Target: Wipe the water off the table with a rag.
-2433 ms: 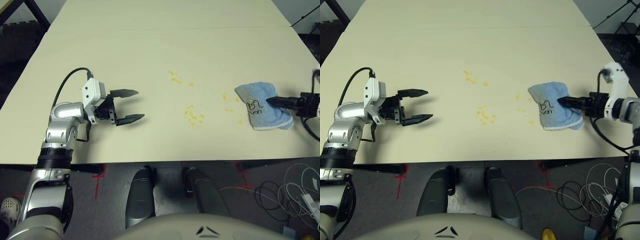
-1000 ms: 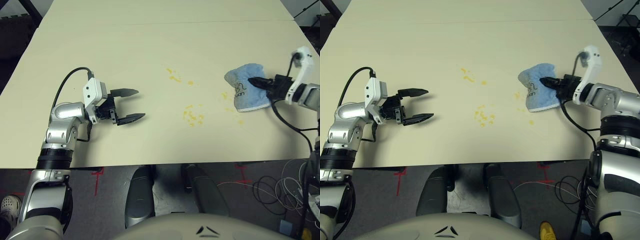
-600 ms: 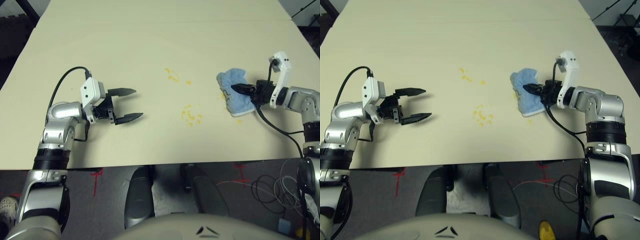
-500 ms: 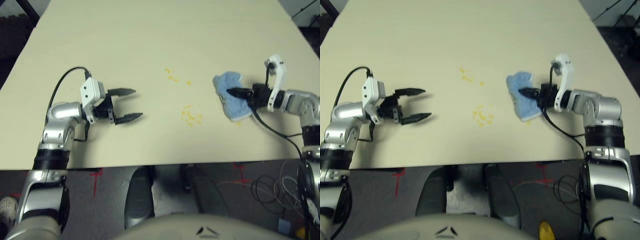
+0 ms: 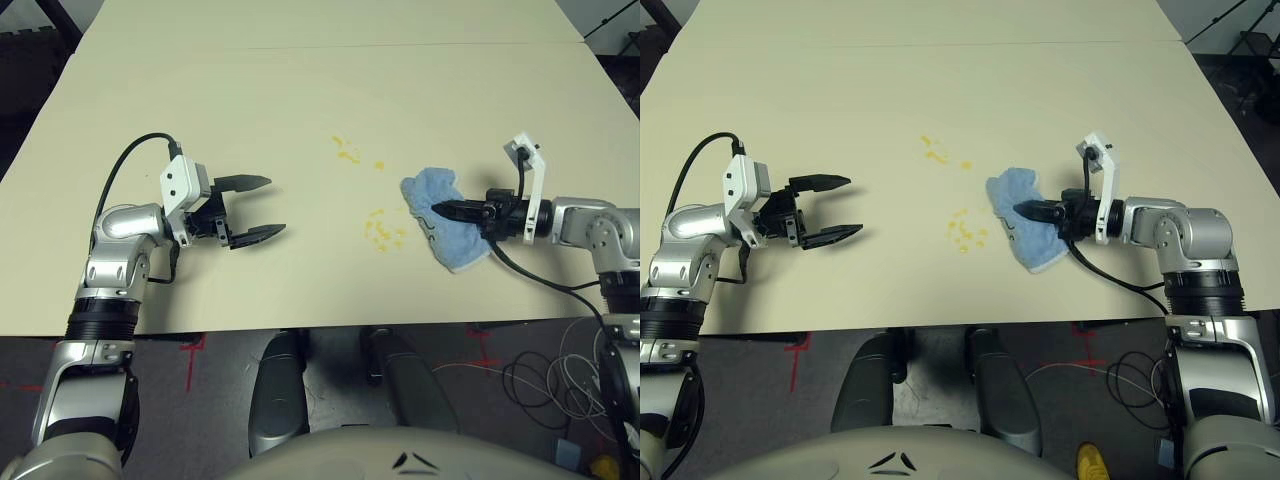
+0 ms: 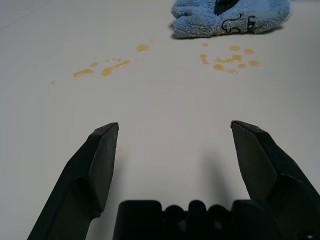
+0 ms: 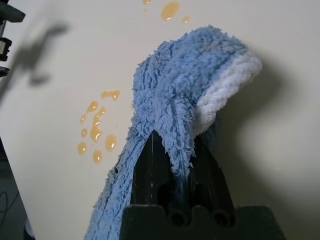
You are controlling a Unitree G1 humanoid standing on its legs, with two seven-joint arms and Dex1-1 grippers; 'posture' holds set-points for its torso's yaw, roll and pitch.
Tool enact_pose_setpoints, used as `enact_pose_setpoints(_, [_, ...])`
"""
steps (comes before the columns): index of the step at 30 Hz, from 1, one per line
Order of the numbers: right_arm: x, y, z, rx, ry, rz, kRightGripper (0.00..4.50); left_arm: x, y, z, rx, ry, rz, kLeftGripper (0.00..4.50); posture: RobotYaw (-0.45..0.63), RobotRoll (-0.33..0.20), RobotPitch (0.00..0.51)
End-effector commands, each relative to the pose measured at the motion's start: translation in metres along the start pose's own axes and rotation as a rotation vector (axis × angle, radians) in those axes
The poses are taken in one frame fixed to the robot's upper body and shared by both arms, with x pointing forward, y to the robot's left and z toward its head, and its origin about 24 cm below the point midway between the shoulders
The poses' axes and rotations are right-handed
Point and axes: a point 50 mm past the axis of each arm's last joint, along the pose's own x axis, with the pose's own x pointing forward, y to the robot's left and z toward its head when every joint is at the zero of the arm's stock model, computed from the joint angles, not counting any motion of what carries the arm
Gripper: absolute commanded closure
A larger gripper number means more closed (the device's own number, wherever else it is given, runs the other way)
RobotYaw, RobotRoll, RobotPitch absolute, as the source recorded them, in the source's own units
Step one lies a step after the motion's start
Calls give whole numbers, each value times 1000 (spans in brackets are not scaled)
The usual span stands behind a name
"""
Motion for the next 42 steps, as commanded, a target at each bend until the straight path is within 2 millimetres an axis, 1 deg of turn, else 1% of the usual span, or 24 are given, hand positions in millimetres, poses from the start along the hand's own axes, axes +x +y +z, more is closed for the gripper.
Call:
enact_pose_setpoints(1, [-30,-31,-7,32,44,-237,4410,-3,-1,-5,-2,22,0,0,164,0,246])
enact_pose_setpoints(5, [-51,-40,11,0,-3,-314,4410,-5,1,-5,1,27,4,0,163,0,246])
enact_pose_setpoints(8, [-56,-42,21,-15,-34,-331,4410,-6,2,-5,6,30,8,0,162,0,246])
enact_pose_setpoints(10, [-54,-38,28,-23,-57,-296,4410,-7,4,-5,9,34,13,0,163,0,245])
enact_pose_setpoints(14, [-41,-20,43,-26,-122,-161,4410,-11,5,-5,16,44,23,0,165,0,246])
enact_pose_setpoints(17, [-31,-7,47,-21,-137,-82,4411,-14,6,-5,18,49,27,0,169,0,246])
enact_pose_setpoints(18, [-25,-2,47,-21,-132,-52,4411,-15,6,-5,19,53,29,0,170,0,247])
enact_pose_setpoints(21, [0,13,37,-22,-80,16,4411,-20,7,-5,26,68,40,0,176,0,248])
enact_pose_setpoints(23, [14,19,28,-13,-50,32,4411,-21,8,-5,31,73,45,0,177,0,248])
enact_pose_setpoints(26, [36,31,5,-9,29,72,4411,-23,8,-4,36,73,51,0,189,0,251])
enact_pose_setpoints(30, [58,47,-22,-2,118,125,4411,-24,8,-3,38,72,56,0,198,0,253])
enact_pose_setpoints(33, [70,60,-34,8,153,170,4411,-24,8,-3,38,73,59,0,203,0,255])
enact_pose_setpoints(37, [86,84,-48,25,185,260,4411,-23,8,-2,38,71,61,0,206,0,256])
enact_pose_setpoints(42, [101,108,-54,39,194,340,4411,-22,7,-3,38,70,59,0,205,0,256])
